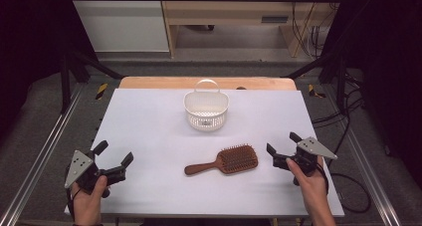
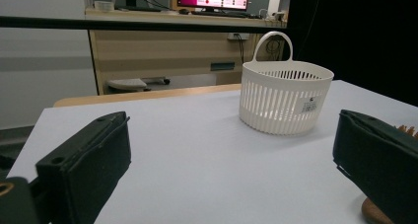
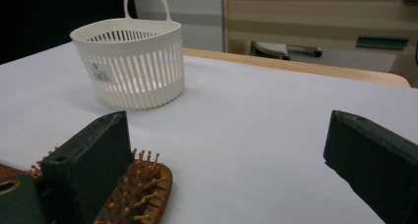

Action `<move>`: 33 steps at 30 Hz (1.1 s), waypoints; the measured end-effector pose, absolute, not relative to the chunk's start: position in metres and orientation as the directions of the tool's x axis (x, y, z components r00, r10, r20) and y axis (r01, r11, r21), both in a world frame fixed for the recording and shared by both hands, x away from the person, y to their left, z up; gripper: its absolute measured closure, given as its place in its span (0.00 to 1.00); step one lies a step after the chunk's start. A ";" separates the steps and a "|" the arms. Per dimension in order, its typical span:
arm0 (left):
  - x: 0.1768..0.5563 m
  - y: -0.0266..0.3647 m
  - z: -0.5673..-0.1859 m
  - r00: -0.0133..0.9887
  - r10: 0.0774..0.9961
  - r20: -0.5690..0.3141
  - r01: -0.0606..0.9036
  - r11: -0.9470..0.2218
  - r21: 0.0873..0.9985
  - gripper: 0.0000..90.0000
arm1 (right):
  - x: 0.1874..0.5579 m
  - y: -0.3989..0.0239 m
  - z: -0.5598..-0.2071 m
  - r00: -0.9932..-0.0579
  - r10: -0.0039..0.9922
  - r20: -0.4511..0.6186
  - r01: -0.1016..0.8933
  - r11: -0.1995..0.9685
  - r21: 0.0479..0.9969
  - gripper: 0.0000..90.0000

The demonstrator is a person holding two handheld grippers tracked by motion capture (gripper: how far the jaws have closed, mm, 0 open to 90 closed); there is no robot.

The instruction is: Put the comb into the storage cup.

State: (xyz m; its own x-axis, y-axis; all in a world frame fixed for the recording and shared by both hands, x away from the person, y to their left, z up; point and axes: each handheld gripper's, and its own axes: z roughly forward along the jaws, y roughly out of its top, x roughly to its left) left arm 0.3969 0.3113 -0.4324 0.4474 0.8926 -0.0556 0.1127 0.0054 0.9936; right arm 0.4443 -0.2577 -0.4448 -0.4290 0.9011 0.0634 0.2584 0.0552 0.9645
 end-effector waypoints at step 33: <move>0.396 0.307 -0.433 0.448 0.893 -0.052 0.124 -0.004 0.992 0.01 | 0.438 -0.253 -0.433 -0.374 0.924 0.081 0.331 0.051 0.942 0.67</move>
State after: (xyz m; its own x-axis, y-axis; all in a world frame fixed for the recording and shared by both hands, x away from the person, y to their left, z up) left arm 0.3965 0.3073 -0.4327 0.4479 0.8926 -0.0520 0.1237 -0.0043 0.9923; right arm 0.4380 -0.2534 -0.4325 -0.3737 0.9240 0.0815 0.3311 0.0508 0.9422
